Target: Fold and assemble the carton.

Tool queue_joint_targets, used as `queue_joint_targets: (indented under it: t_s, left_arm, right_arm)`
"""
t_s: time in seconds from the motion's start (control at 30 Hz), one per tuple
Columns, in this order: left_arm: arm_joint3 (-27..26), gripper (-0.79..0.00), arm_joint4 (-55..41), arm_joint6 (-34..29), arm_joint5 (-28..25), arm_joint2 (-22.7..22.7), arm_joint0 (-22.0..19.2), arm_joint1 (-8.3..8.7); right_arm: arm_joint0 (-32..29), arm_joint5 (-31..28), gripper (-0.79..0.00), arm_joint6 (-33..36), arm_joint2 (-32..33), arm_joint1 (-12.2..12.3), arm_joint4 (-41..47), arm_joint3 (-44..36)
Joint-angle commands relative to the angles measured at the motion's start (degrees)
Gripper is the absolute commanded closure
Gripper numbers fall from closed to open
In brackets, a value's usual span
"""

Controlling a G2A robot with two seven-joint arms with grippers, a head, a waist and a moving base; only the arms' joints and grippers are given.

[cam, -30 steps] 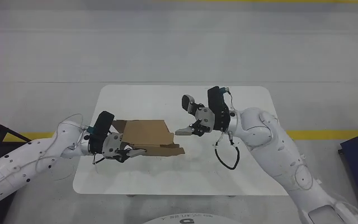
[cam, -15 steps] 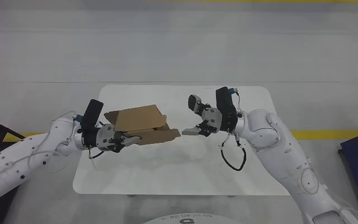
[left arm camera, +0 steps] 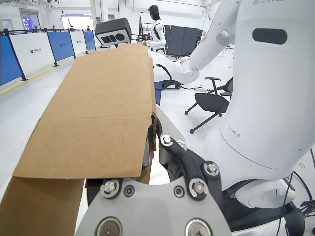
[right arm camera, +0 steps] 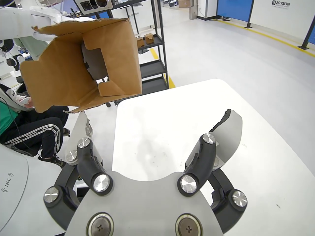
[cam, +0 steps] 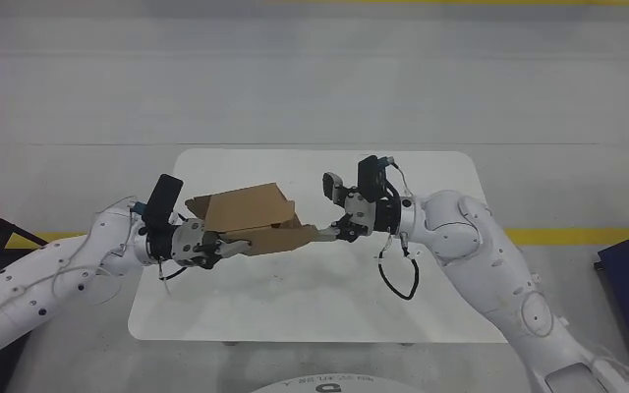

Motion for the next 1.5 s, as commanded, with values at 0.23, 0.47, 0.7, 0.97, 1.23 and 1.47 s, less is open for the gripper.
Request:
queue_joint_targets:
  t_s: [0.23,0.47,0.7,0.97,1.23,1.47]
  left_arm:
    - [-0.25,0.0,0.81,0.0,0.0,1.21,-0.71,-0.64]
    - [-1.14,0.0,1.01,0.0,0.0,2.22,-1.22,-1.03]
    - [-1.05,0.0,1.28,0.0,0.0,2.22,-0.84,-1.67]
    - [1.09,0.0,1.11,0.0,0.0,2.22,-0.77,-1.67]
    - [2.4,0.0,6.01,-0.01,0.0,2.22,-0.14,-1.8]
    - [3.39,0.0,8.39,-0.01,0.0,2.22,0.0,-2.43]
  right_arm:
    - [1.53,-0.3,-0.785,-0.13,-2.38,-0.5,-0.22,0.39]
    - [4.23,0.7,-0.785,0.43,-6.04,-1.38,0.27,1.9]
    - [5.71,0.93,-0.785,-0.39,-7.09,-1.86,0.31,2.89]
    - [0.36,-3.46,-0.785,-5.89,0.39,-0.52,0.93,0.81]
    - [-4.07,-5.88,-0.785,-10.91,4.73,0.0,0.44,-1.38]
    - [-2.04,-1.67,-0.785,-8.11,1.45,-0.58,-2.06,-0.92]
